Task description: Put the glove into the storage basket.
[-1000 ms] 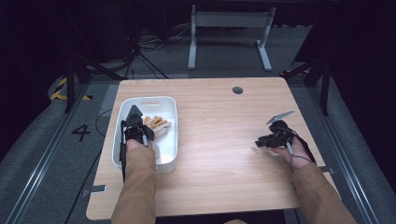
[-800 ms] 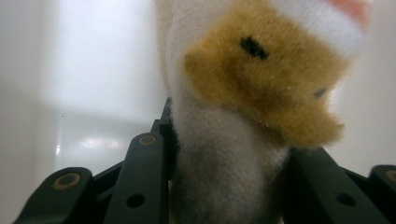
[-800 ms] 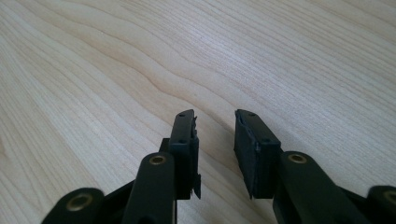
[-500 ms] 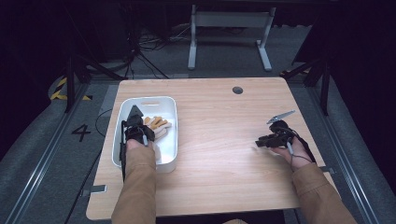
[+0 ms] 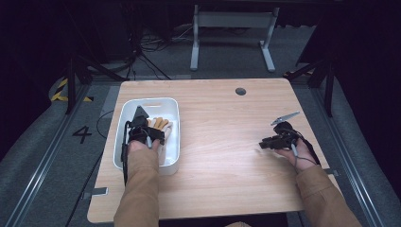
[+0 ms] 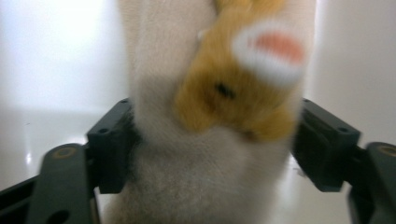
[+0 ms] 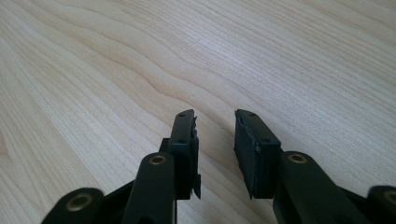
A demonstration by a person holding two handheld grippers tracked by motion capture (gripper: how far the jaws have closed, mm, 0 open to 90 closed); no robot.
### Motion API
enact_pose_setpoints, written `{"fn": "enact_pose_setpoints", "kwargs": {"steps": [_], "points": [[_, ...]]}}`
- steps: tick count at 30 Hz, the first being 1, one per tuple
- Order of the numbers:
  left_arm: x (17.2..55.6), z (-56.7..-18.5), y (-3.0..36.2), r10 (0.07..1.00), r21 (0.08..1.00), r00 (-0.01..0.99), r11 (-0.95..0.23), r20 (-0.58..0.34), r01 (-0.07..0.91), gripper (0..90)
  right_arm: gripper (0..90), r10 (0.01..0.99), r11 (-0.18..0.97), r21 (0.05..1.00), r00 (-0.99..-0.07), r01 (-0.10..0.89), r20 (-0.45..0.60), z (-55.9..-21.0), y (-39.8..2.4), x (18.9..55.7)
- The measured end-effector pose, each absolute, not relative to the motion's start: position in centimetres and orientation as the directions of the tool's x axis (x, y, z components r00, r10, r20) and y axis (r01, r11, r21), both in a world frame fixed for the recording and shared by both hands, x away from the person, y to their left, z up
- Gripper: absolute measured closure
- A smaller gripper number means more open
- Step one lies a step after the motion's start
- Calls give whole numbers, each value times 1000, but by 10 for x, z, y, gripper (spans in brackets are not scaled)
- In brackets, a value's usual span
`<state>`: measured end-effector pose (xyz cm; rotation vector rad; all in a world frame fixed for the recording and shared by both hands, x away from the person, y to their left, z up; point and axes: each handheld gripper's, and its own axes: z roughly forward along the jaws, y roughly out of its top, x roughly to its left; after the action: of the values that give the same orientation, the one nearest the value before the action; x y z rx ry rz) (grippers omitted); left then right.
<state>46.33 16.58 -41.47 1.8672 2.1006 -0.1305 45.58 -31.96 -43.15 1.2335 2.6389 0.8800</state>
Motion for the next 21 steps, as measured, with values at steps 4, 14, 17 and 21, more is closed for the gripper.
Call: {"fn": "enact_pose_setpoints", "kwargs": {"steps": [4, 14, 17, 21], "points": [[464, -415, 163, 946, 133, -72, 119, -316, 984, 100, 690, 730, 506, 540, -667, 673, 149, -431, -319, 456], [463, -408, 165, 959, 194, -69, 125, -276, 973, 1, 688, 728, 506, 544, -670, 670, 147, -431, -320, 456], [463, -404, 167, 958, 203, -70, 129, -277, 970, 0, 688, 729, 504, 544, -668, 671, 148, -431, -320, 455], [461, -396, 167, 956, 239, -41, 114, -291, 964, 0, 686, 728, 505, 545, -669, 670, 149, -431, -319, 455]]}}
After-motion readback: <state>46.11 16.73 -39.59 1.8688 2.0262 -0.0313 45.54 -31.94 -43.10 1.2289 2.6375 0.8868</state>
